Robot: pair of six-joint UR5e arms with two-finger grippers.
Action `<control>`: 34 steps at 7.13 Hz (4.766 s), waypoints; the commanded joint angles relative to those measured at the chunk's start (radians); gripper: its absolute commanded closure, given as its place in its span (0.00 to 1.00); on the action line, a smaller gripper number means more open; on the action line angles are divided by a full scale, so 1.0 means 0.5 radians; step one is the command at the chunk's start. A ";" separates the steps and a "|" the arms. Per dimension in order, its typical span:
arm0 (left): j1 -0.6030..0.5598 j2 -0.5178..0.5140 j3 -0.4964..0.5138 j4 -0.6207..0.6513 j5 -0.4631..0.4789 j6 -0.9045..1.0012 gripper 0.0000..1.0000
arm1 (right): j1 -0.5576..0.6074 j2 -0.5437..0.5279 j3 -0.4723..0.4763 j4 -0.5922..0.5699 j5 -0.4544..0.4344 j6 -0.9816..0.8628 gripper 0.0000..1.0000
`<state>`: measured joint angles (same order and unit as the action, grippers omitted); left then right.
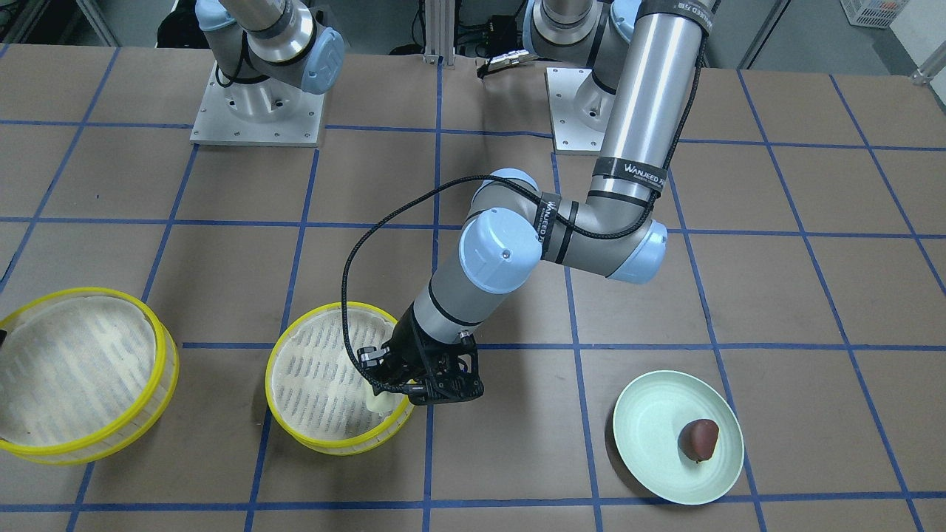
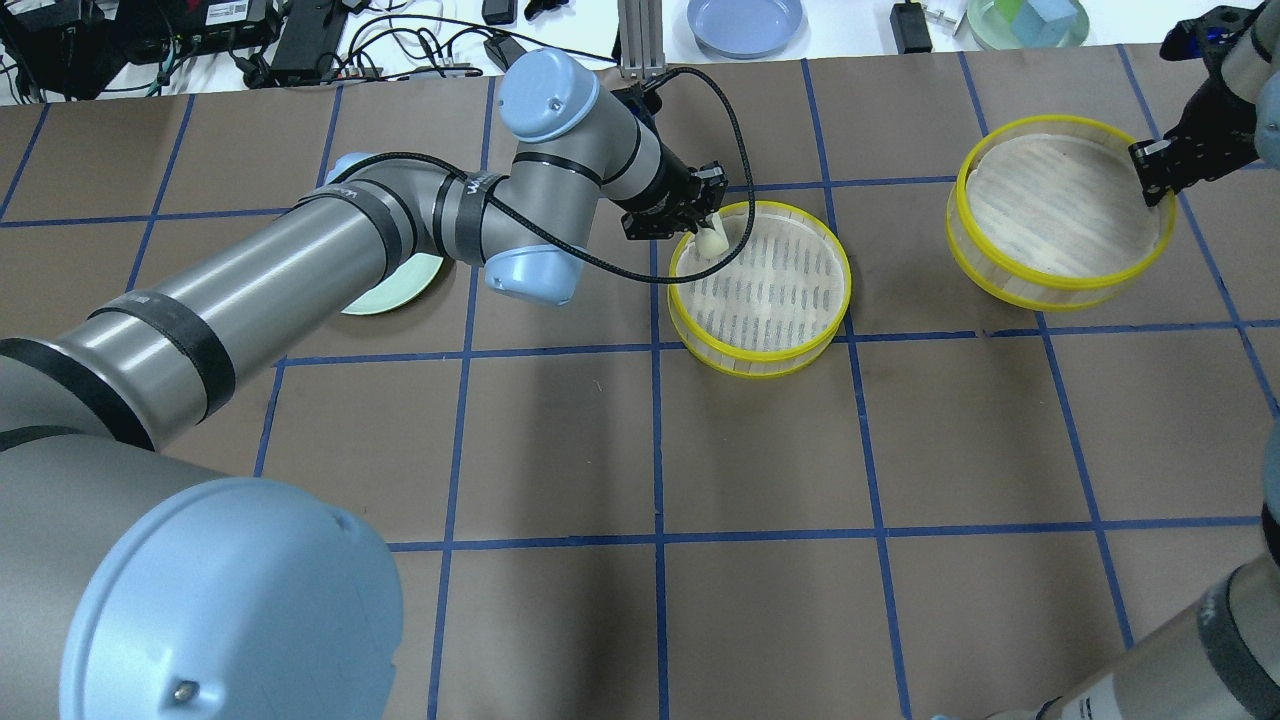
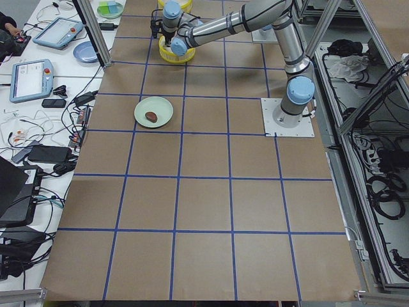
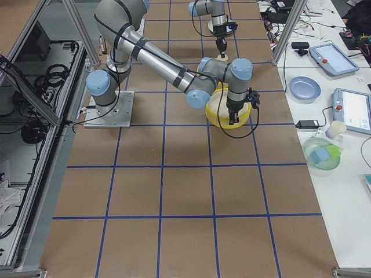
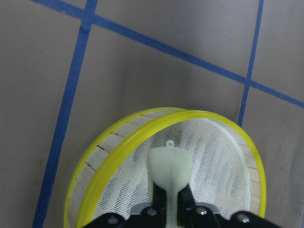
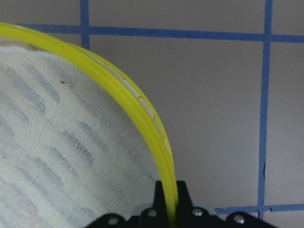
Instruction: Stack buns with steamer
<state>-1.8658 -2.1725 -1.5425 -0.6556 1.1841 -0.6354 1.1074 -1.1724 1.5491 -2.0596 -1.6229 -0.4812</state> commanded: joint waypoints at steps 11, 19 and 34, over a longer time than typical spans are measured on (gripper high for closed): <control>0.518 0.326 0.054 -0.720 0.571 1.216 0.00 | 0.805 -0.257 0.059 0.327 0.009 1.295 1.00; 1.041 0.112 -0.096 -0.459 0.939 2.939 0.00 | 1.007 -0.054 0.083 0.220 0.006 1.147 1.00; 1.087 0.083 -0.050 -0.444 0.479 2.490 1.00 | 0.964 -0.139 0.169 0.066 0.049 1.149 0.00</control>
<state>-1.3176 -2.1537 -1.5691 -0.8763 1.4615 0.7120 1.5892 -1.2093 1.6466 -2.0252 -1.6078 0.0848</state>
